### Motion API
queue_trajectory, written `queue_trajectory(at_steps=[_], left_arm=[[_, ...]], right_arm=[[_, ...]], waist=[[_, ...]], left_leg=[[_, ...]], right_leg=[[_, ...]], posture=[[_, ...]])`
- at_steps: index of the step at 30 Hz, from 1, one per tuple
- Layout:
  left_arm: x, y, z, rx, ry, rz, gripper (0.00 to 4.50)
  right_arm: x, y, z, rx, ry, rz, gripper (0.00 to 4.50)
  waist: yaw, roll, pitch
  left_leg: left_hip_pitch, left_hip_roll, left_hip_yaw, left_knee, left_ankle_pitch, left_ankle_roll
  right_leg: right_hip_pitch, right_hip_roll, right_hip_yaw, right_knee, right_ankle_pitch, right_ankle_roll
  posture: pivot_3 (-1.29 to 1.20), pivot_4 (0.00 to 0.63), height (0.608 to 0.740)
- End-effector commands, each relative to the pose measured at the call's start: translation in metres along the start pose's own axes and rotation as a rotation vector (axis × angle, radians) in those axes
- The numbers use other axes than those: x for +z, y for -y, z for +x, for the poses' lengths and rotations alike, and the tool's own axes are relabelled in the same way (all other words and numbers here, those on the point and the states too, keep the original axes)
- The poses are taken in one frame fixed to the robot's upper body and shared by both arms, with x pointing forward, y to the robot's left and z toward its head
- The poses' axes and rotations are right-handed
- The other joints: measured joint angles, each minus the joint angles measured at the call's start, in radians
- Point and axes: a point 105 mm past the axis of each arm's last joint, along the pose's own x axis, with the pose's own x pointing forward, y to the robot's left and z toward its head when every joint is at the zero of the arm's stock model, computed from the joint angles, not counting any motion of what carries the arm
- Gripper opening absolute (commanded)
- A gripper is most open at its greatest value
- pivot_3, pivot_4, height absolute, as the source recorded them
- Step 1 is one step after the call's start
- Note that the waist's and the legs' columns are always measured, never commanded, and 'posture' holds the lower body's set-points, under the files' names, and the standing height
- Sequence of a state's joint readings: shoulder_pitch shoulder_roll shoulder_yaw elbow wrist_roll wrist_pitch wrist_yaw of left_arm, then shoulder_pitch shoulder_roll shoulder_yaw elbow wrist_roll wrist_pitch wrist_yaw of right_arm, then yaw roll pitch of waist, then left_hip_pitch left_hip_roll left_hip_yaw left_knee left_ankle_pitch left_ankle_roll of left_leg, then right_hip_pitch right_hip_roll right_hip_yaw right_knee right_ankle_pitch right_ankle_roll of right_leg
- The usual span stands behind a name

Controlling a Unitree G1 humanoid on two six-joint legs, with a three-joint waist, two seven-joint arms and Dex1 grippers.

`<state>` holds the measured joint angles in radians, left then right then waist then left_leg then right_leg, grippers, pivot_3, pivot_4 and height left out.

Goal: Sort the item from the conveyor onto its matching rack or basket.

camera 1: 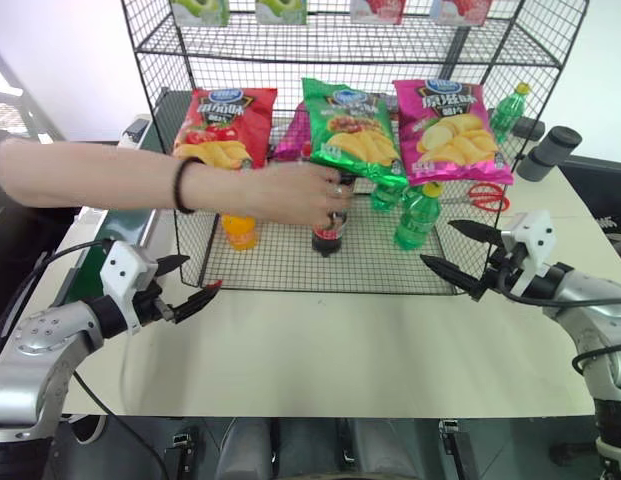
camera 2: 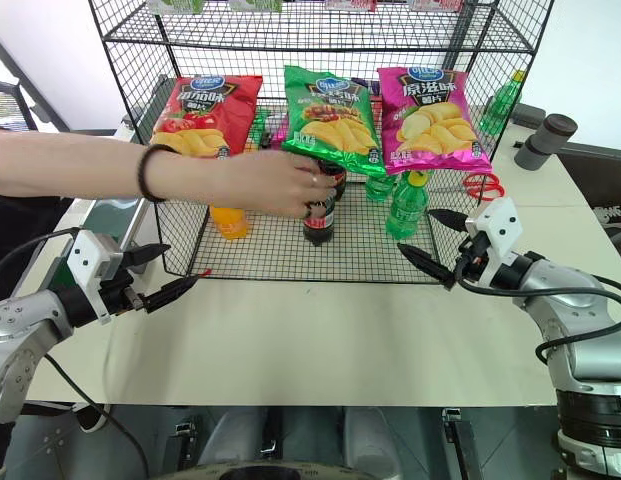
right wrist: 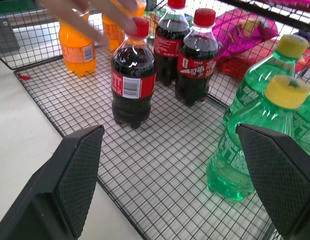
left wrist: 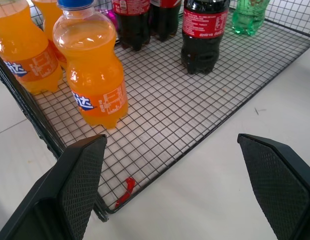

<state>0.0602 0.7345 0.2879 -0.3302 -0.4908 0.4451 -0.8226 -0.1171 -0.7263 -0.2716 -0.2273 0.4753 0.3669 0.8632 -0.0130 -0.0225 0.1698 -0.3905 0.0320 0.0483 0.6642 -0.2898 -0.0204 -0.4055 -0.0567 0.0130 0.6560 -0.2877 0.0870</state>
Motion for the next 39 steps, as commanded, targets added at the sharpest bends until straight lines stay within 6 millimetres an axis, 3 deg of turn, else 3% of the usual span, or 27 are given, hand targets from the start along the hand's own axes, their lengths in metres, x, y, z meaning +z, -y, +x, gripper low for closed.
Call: queue_trajectory(at_steps=[1, 30, 39], left_arm=[[0.01, 0.0, 0.001, 0.0, 0.036, 0.033, 4.5], [0.009, 0.001, 0.0, 0.035, 0.041, -0.008, 4.5], [0.01, -0.005, -0.007, 0.124, 0.1, -0.072, 4.5]], right_arm=[[0.008, -0.002, 0.0, 0.007, 0.026, -0.033, 4.4], [-0.013, -0.002, 0.007, 0.006, 0.046, -0.02, 4.4], [-0.015, -0.013, 0.028, 0.029, 0.071, -0.017, 4.4]], waist=[[0.0, 0.0, 0.0], [-0.001, 0.0, 0.0], [-0.001, 0.0, 0.0]], left_leg=[[0.0, 0.0, 0.0, 0.0, 0.0, 0.0], [0.0, 0.0, 0.0, 0.0, 0.0, 0.0], [0.0, 0.0, 0.0, 0.001, 0.0, 0.0]], right_leg=[[0.0, 0.0, 0.0, 0.0, 0.0, 0.0], [0.0, 0.0, 0.0, 0.0, 0.0, 0.0], [0.0, 0.0, 0.0, 0.001, 0.0, 0.0]], posture=[[0.0, 0.15, 0.74], [0.0, 0.15, 0.74], [0.0, 0.15, 0.74]])
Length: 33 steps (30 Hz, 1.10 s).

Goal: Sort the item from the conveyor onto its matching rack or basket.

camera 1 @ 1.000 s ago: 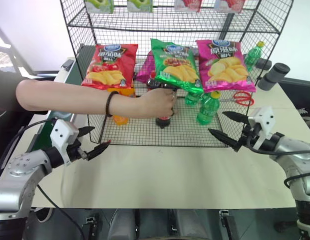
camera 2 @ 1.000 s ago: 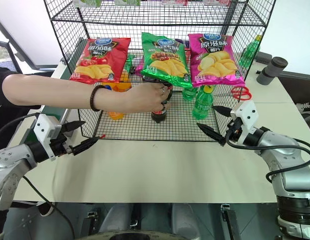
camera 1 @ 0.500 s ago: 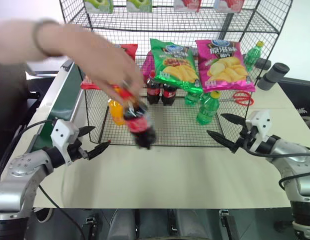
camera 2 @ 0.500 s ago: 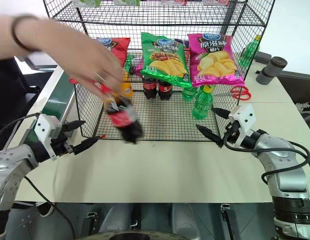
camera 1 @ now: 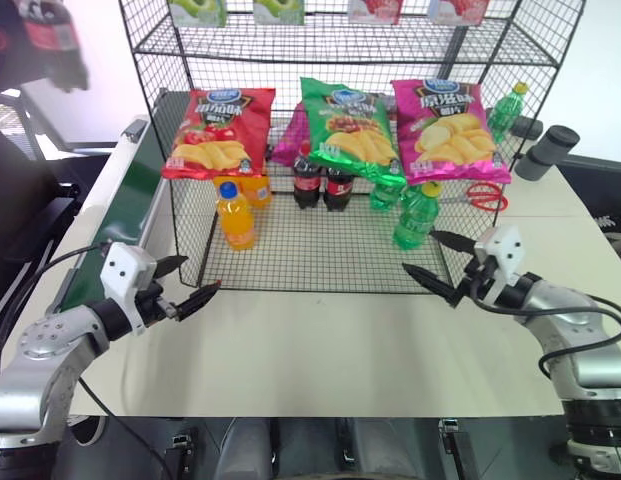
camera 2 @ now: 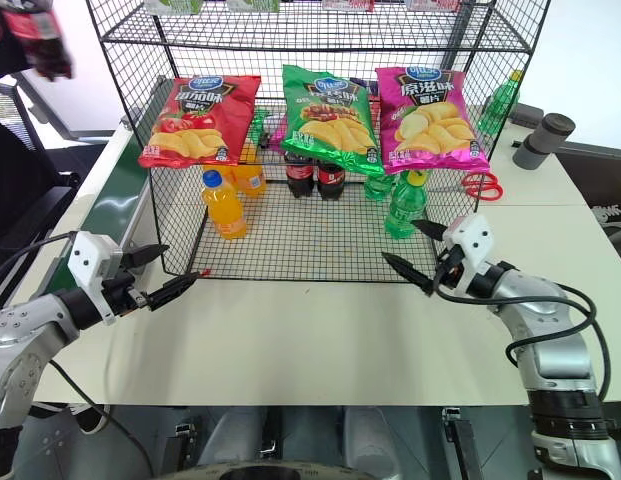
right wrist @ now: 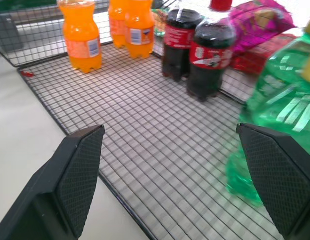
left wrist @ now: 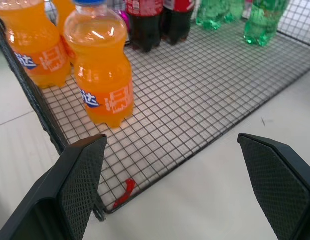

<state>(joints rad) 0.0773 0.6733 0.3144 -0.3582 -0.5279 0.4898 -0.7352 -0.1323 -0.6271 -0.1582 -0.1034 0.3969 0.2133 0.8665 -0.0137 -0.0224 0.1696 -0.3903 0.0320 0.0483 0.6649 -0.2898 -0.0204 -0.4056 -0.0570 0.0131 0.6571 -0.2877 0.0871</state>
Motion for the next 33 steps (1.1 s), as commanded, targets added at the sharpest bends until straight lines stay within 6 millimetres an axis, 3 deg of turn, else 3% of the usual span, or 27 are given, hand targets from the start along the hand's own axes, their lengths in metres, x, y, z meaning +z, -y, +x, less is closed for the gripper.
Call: queue_trajectory(at_steps=[1, 9, 16, 27, 33], left_arm=[[0.013, -0.004, -0.007, 0.05, 0.07, 0.005, 4.5], [0.02, -0.031, -0.016, 0.219, 0.192, -0.045, 4.5], [0.009, -0.073, -0.031, 0.528, 0.225, -0.034, 4.5], [-0.003, -0.08, -0.025, 0.663, 0.26, -0.067, 4.5], [-0.01, -0.081, -0.023, 0.715, 0.258, -0.084, 4.5]], right_arm=[[0.015, 0.002, 0.007, -0.01, 0.059, -0.04, 4.4], [0.018, -0.014, 0.023, -0.002, 0.109, -0.025, 4.4], [0.019, -0.024, 0.037, -0.05, 0.121, -0.023, 4.4], [0.026, -0.017, 0.049, -0.133, 0.15, -0.045, 4.4], [0.023, -0.035, 0.055, -0.029, 0.137, -0.008, 4.4]], waist=[[-0.001, 0.0, 0.0], [0.0, 0.0, 0.0], [0.0, -0.001, -0.001], [0.0, -0.001, -0.001], [-0.001, -0.001, -0.001]], left_leg=[[0.0, 0.0, 0.0, 0.0, 0.0, 0.0], [0.0, 0.0, 0.0, 0.001, 0.0, 0.0], [0.0, 0.0, 0.0, 0.001, 0.0, 0.0], [0.0, 0.0, 0.0, 0.001, 0.0, 0.0], [0.0, 0.0, 0.0, 0.001, 0.0, 0.0]], right_leg=[[0.0, 0.0, 0.0, 0.0, 0.0, 0.0], [0.0, 0.0, 0.0, 0.001, 0.0, 0.0], [0.0, 0.0, 0.0, 0.001, 0.0, 0.0], [0.0, -0.001, 0.0, 0.002, 0.0, 0.0], [0.0, -0.001, 0.0, 0.002, 0.0, 0.0]], posture=[[0.0, 0.15, 0.74], [0.0, 0.15, 0.74], [0.0, 0.15, 0.74], [0.0, 0.15, 0.74], [0.0, 0.15, 0.74]])
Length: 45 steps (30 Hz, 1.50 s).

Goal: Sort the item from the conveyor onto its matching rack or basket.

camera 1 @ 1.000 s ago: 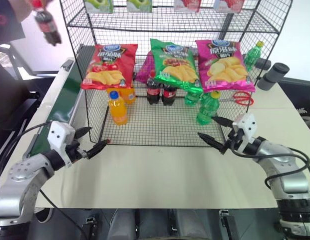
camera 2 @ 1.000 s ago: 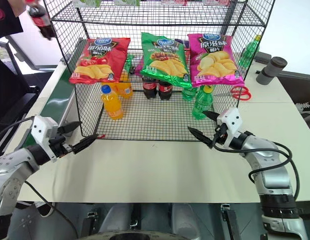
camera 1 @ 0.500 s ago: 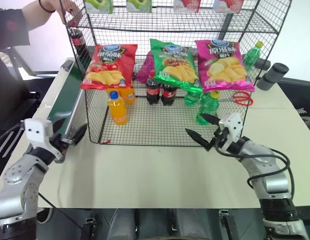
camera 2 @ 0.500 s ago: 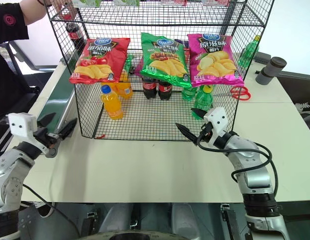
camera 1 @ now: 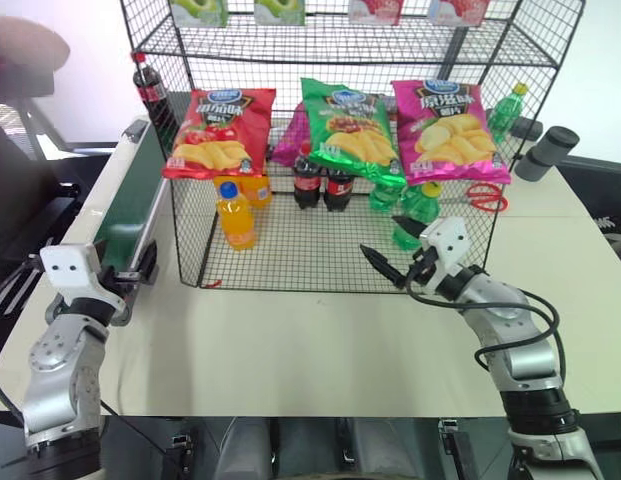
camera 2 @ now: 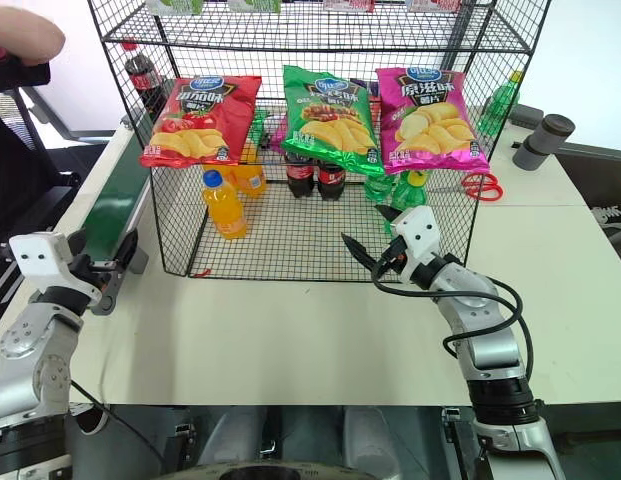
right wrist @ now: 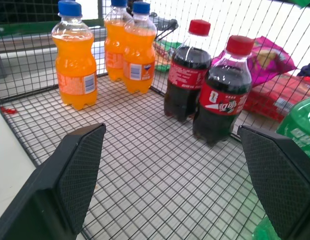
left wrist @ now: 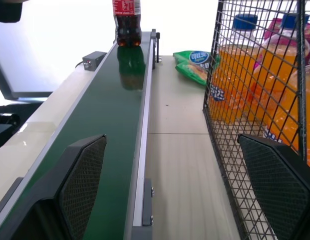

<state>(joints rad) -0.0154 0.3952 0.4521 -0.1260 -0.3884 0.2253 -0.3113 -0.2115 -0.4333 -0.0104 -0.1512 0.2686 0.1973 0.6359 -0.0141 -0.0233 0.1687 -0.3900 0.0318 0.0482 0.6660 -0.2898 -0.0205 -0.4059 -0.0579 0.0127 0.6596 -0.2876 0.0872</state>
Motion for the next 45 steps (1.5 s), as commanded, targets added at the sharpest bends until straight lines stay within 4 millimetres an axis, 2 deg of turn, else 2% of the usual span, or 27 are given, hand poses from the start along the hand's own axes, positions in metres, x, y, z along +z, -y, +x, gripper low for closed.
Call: queue_trajectory(at_steps=[1, 9, 14, 26, 45], left_arm=[[0.007, -0.004, 0.002, 0.04, 0.035, 0.023, 4.5], [0.001, -0.018, 0.002, 0.112, 0.022, 0.043, 4.5], [-0.001, -0.02, 0.003, 0.12, 0.025, 0.021, 4.5], [-0.004, -0.02, 0.007, 0.118, 0.017, 0.059, 4.5], [-0.007, -0.027, 0.015, 0.194, 0.052, 0.047, 4.5]], right_arm=[[0.01, -0.013, 0.002, 0.076, 0.035, 0.02, 4.4], [0.012, -0.03, 0.007, 0.13, 0.047, 0.037, 4.4], [0.018, -0.037, 0.01, 0.16, 0.076, 0.021, 4.4], [0.023, -0.043, 0.012, 0.173, 0.1, 0.017, 4.4], [0.022, -0.056, 0.029, 0.181, 0.124, 0.017, 4.4]], waist=[[0.0, 0.0, 0.0], [0.0, 0.0, 0.0], [0.0, 0.0, 0.0], [0.0, 0.0, 0.0], [0.0, 0.0, 0.0]], left_leg=[[0.0, 0.0, 0.0, 0.0, 0.0, 0.0], [0.0, 0.0, 0.0, 0.0, 0.0, 0.0], [0.0, 0.0, 0.0, 0.0, 0.0, 0.0], [0.0, 0.0, 0.0, 0.0, 0.0, 0.0], [0.0, 0.0, 0.0, 0.0, 0.0, 0.0]], right_leg=[[0.0, 0.0, 0.0, 0.0, 0.0, 0.0], [0.0, 0.0, 0.0, 0.0, 0.0, 0.0], [0.0, 0.0, 0.0, 0.0, 0.0, 0.0], [0.0, 0.0, 0.0, 0.0, 0.0, 0.0], [0.0, -0.001, -0.001, 0.001, 0.0, 0.0]], posture=[[0.0, 0.15, 0.74], [0.0, 0.15, 0.74], [0.0, 0.15, 0.74], [0.0, 0.15, 0.74], [0.0, 0.15, 0.74]])
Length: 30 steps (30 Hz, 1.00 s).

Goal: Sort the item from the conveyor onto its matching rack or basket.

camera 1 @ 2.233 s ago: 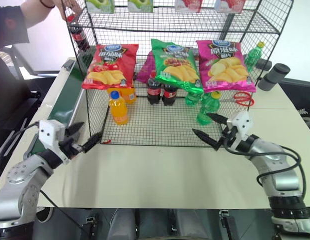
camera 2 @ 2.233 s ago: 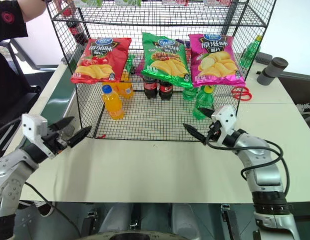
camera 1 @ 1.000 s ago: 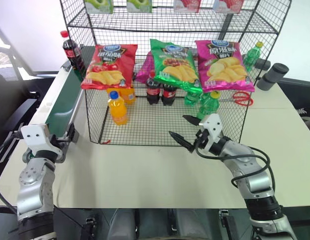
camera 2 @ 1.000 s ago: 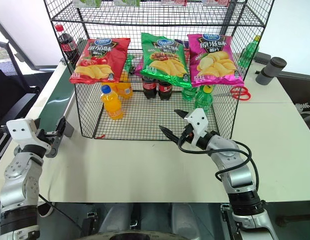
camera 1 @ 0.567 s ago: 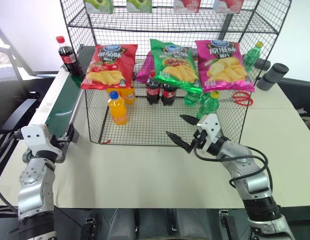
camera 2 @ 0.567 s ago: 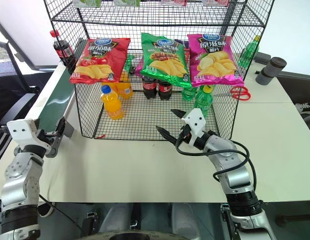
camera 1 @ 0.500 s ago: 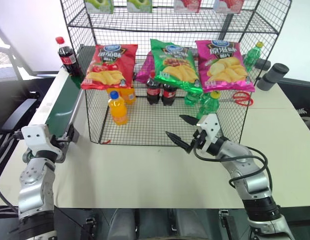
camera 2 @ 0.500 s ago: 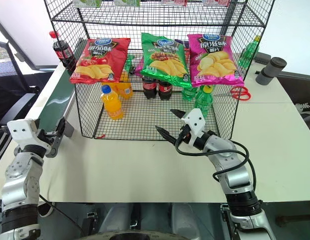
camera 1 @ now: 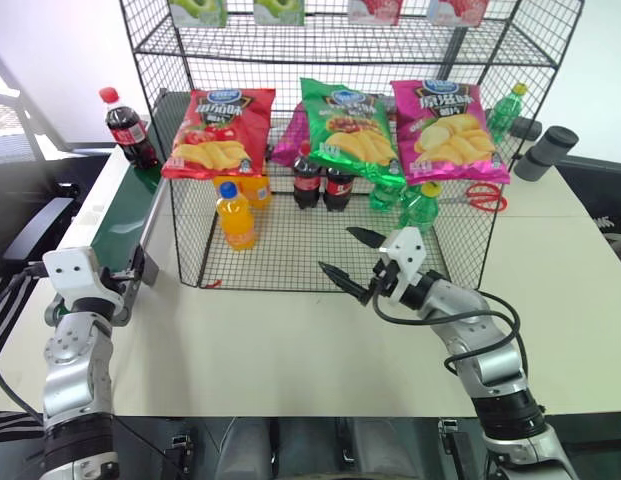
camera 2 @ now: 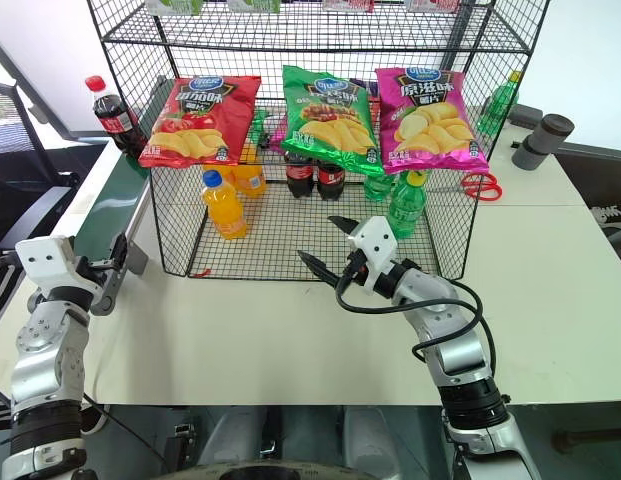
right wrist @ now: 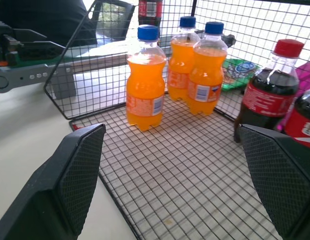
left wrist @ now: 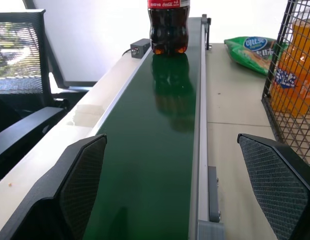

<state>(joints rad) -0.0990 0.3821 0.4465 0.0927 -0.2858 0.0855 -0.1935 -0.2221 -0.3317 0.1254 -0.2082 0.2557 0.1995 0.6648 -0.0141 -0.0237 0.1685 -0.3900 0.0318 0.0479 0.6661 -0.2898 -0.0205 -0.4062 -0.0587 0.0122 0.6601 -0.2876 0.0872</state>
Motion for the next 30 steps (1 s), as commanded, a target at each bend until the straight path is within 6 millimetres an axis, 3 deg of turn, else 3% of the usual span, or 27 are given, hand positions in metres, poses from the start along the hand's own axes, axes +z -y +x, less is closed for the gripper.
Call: queue_trajectory(at_steps=[1, 30], left_arm=[[0.014, -0.002, 0.003, 0.017, 0.067, -0.006, 4.5], [0.018, -0.019, 0.009, 0.083, 0.099, -0.005, 4.5]], right_arm=[[0.01, -0.001, 0.005, 0.006, 0.041, -0.027, 4.4], [0.011, -0.007, 0.012, 0.032, 0.061, -0.017, 4.4]], waist=[[0.0, 0.0, 0.0], [-0.001, 0.0, 0.0]], left_leg=[[0.0, 0.0, 0.0, 0.0, 0.0, 0.0], [0.0, 0.0, 0.0, 0.0, 0.0, 0.0]], right_leg=[[0.0, 0.0, 0.0, 0.0, 0.0, 0.0], [0.0, 0.0, -0.001, 0.0, 0.0, 0.0]], posture=[[0.0, 0.15, 0.74], [0.0, 0.15, 0.74]])
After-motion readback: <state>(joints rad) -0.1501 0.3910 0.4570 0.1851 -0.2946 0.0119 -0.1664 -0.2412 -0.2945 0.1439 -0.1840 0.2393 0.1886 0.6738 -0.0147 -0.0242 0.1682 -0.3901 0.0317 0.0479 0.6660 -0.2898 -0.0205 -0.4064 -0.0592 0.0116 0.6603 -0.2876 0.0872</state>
